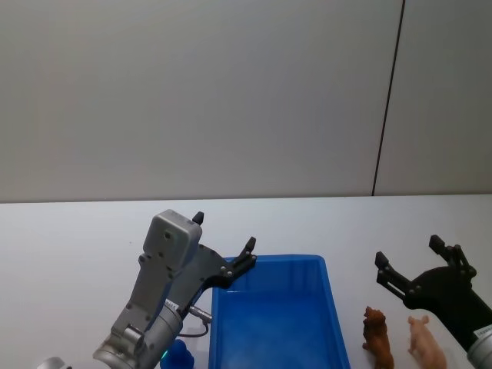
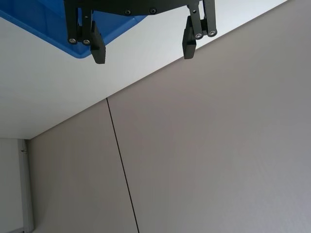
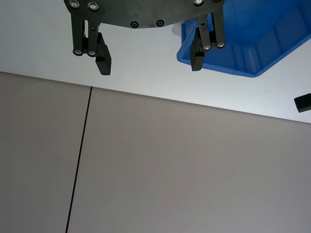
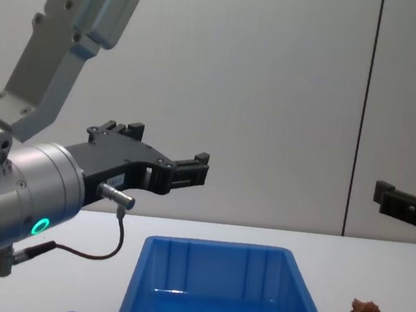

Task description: Pick up the two dolls from the table and place them into the box.

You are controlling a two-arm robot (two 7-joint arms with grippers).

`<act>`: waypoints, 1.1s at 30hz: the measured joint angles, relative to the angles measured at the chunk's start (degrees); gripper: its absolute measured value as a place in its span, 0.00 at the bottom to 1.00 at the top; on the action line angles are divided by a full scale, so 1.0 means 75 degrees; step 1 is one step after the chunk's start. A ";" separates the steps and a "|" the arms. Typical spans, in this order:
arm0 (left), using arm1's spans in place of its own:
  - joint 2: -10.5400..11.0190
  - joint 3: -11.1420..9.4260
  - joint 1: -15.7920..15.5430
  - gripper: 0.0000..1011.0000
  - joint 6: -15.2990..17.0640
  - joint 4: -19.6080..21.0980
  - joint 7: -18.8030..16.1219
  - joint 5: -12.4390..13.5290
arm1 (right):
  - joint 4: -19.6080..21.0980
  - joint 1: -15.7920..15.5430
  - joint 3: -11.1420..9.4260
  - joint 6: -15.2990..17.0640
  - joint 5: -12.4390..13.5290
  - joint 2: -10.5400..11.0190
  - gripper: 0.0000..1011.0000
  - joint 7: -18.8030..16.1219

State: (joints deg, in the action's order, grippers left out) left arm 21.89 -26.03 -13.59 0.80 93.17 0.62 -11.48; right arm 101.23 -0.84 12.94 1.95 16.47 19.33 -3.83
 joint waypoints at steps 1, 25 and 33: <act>0.0000 0.0000 0.0000 0.99 0.0000 0.0000 0.0000 0.0000 | 0.0000 0.0000 0.0000 0.0000 0.0000 0.0000 0.99 0.0000; 0.0000 0.0000 0.0000 0.99 0.0000 0.0000 0.0000 0.0000 | 0.0000 0.0000 0.0000 0.0000 0.0000 0.0000 0.99 0.0000; 0.0000 0.0000 0.0000 0.99 0.0000 0.0000 0.0000 0.0000 | 0.0000 0.0000 -0.0003 0.0007 -0.0001 -0.0003 0.99 0.0000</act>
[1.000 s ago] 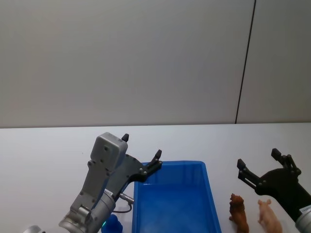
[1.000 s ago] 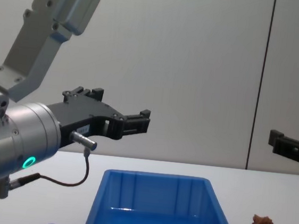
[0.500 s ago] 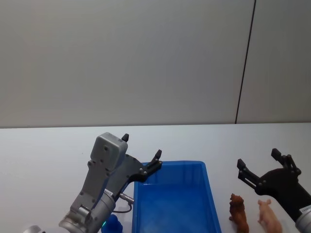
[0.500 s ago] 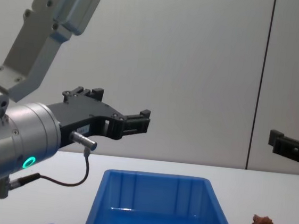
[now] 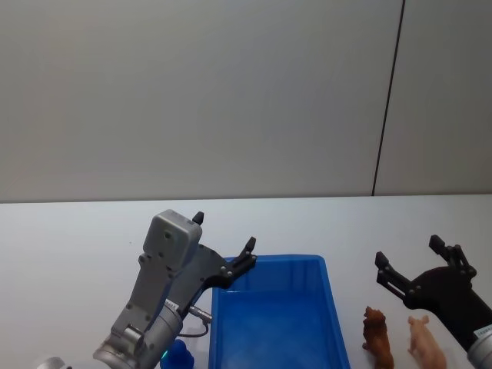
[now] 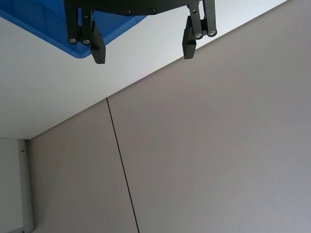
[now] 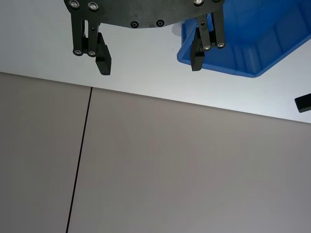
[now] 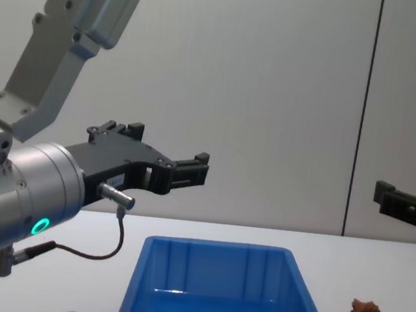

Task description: Pick up the two dolls from the table and place them into the box.

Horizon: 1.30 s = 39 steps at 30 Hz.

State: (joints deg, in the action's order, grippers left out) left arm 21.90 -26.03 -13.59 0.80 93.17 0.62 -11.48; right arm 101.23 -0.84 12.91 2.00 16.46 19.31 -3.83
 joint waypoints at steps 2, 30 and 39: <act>0.0000 0.0000 0.0000 0.99 0.0000 0.0000 0.0000 0.0000 | 0.0000 0.0000 -0.0005 0.0026 0.0000 -0.0005 0.99 0.0019; 0.0000 0.0000 0.0000 0.99 -0.0001 0.0000 0.0000 0.0000 | 0.0281 -0.0429 -0.0082 0.1582 -0.0114 -0.0028 0.99 0.1272; 0.0000 0.0000 0.0000 0.99 0.0000 0.0000 0.0000 -0.0001 | 0.0332 -0.0675 -0.0043 0.1865 -0.0234 -0.0008 0.99 0.1409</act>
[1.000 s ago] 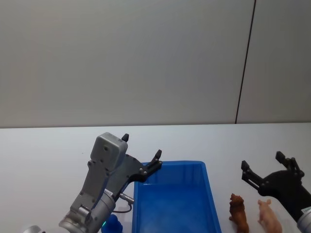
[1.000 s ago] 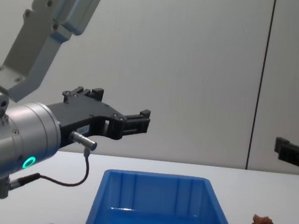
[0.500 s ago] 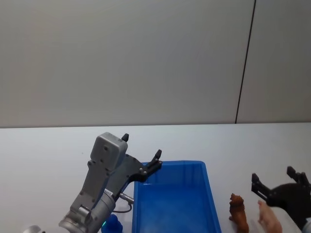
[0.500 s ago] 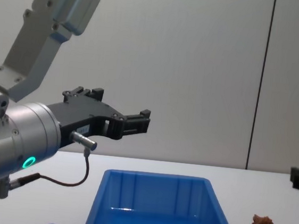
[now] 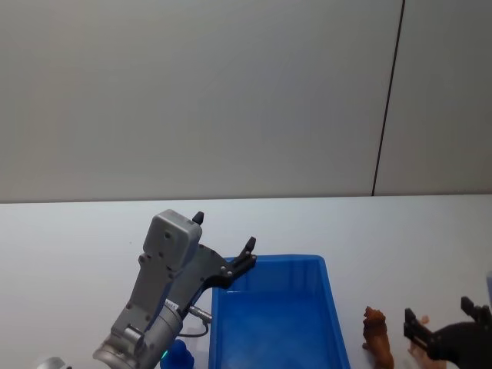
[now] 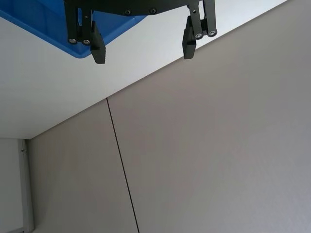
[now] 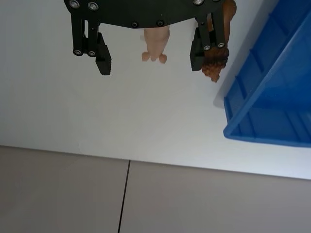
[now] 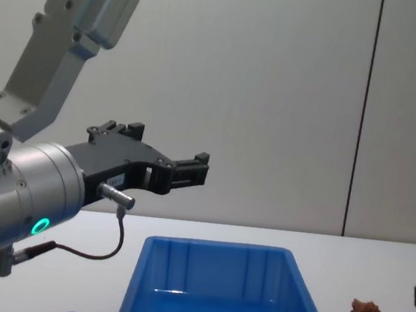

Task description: Pick up the two dolls from the table and place them into the box.

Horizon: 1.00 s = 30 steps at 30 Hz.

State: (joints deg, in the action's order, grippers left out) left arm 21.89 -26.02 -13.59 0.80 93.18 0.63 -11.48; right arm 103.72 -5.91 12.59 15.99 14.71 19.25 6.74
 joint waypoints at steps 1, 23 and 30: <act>0.0000 0.0000 0.0000 0.99 0.0000 0.0000 0.0000 0.0000 | -0.0002 -0.0023 0.0006 0.0012 -0.0012 -0.0001 0.99 0.0004; 0.0000 0.0000 0.0000 0.99 0.0000 0.0000 0.0000 0.0000 | -0.0713 -0.0229 0.0117 -0.0015 -0.0402 -0.0143 0.93 -0.0104; 0.0000 0.0000 0.0000 0.99 0.0000 0.0000 0.0000 0.0000 | -0.1007 -0.0193 0.0108 -0.0184 -0.0471 -0.0193 0.75 -0.0187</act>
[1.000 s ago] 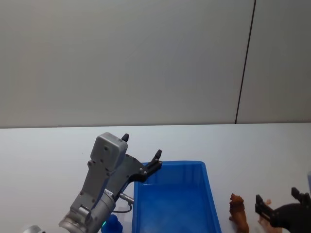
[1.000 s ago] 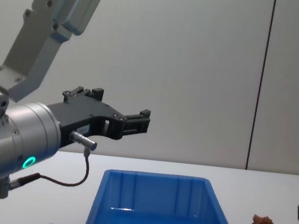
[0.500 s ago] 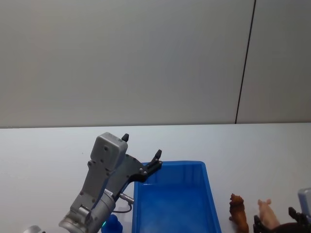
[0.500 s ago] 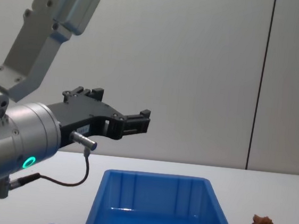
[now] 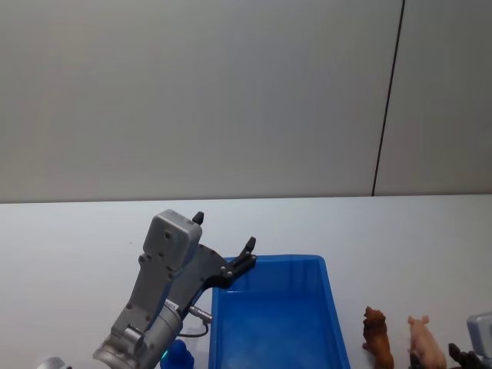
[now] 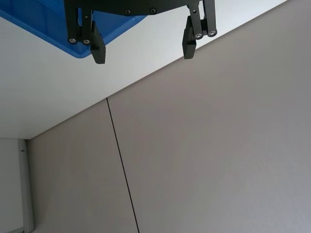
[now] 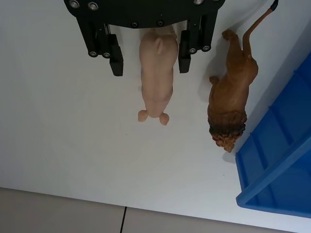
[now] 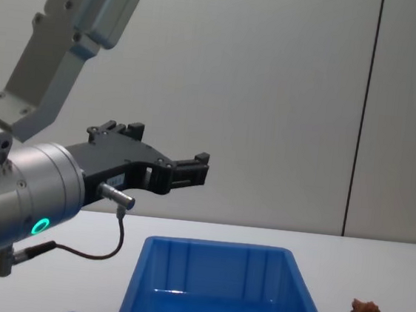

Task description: Pick up the two dolls from the table and place them into the box.

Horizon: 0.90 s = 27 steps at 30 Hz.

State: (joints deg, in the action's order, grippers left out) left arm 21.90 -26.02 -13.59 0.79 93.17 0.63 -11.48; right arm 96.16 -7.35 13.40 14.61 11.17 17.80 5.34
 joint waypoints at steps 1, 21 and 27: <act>0.0000 0.0000 0.0000 0.99 0.0000 0.0000 0.0000 0.0000 | -0.0020 0.0001 -0.0002 -0.0020 -0.0005 -0.0004 0.71 -0.0008; 0.0000 0.0000 0.0000 0.99 0.0000 0.0000 0.0000 0.0000 | 0.0246 -0.0139 -0.0033 -0.0951 -0.0207 -0.0010 0.39 -0.0237; 0.0000 0.0000 0.0000 0.99 0.0000 0.0000 0.0000 0.0000 | 0.0622 -0.0169 -0.0034 -0.1210 -0.0235 -0.0012 0.39 -0.0408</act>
State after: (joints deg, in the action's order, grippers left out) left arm 21.90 -26.03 -13.59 0.79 93.17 0.63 -11.48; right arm 100.83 -8.62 13.15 5.54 9.41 17.71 2.28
